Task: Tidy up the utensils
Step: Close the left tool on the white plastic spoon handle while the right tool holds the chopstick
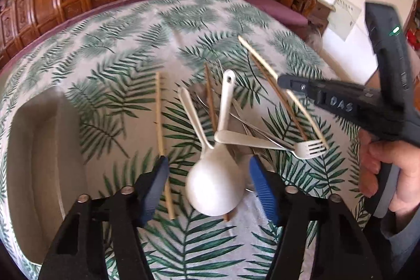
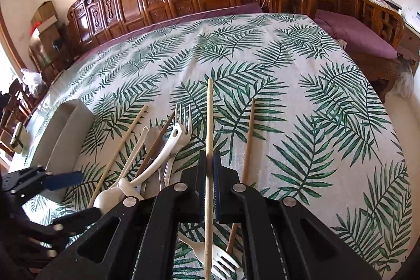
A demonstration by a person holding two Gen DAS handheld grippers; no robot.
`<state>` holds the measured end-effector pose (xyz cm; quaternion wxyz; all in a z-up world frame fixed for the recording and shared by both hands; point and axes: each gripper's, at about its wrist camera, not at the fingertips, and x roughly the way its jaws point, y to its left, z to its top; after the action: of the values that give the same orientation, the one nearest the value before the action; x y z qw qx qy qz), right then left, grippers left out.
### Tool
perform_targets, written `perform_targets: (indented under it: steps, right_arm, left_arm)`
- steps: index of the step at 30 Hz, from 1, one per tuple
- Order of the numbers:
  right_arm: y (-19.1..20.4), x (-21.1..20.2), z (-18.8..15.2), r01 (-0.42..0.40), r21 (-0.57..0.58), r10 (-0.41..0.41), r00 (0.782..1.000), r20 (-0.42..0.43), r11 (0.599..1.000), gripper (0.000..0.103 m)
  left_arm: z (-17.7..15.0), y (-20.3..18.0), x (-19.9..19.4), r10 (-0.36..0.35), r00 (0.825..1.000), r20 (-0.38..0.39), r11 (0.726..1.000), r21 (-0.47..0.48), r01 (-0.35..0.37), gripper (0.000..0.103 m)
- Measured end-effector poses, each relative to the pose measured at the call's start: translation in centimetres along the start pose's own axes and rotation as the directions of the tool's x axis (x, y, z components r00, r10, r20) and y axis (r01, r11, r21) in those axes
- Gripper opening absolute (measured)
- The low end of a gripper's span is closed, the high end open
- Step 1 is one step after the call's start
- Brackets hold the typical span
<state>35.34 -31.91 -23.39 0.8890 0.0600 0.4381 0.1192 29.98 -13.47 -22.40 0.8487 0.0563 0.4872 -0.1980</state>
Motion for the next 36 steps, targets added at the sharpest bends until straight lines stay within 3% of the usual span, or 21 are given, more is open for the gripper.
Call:
perform_targets:
  steps: [5,10,22,36]
  right_arm:
    - [-0.6,-0.8,-0.1,-0.024,0.011,0.024,1.000,0.015,1.000,0.006]
    - [-0.7,-0.9,-0.2,-0.039,0.014,0.038,0.999,0.016,0.999,0.006]
    - [-0.2,-1.1,-0.1,-0.067,0.007,0.066,0.998,0.021,0.998,0.006]
    - [0.2,-1.0,-0.2,-0.074,-0.006,0.074,0.997,0.016,0.997,0.006]
  left_arm:
    - [0.9,-1.7,1.7,0.046,0.998,-0.053,0.997,0.067,-0.043,0.046]
    - [1.7,-1.5,3.9,0.128,0.985,-0.114,0.989,0.090,-0.118,0.044]
    - [1.9,0.3,2.2,0.135,0.986,-0.098,0.990,0.053,-0.131,0.012]
    - [3.0,2.2,3.3,0.152,0.975,-0.161,0.987,0.067,-0.143,0.008]
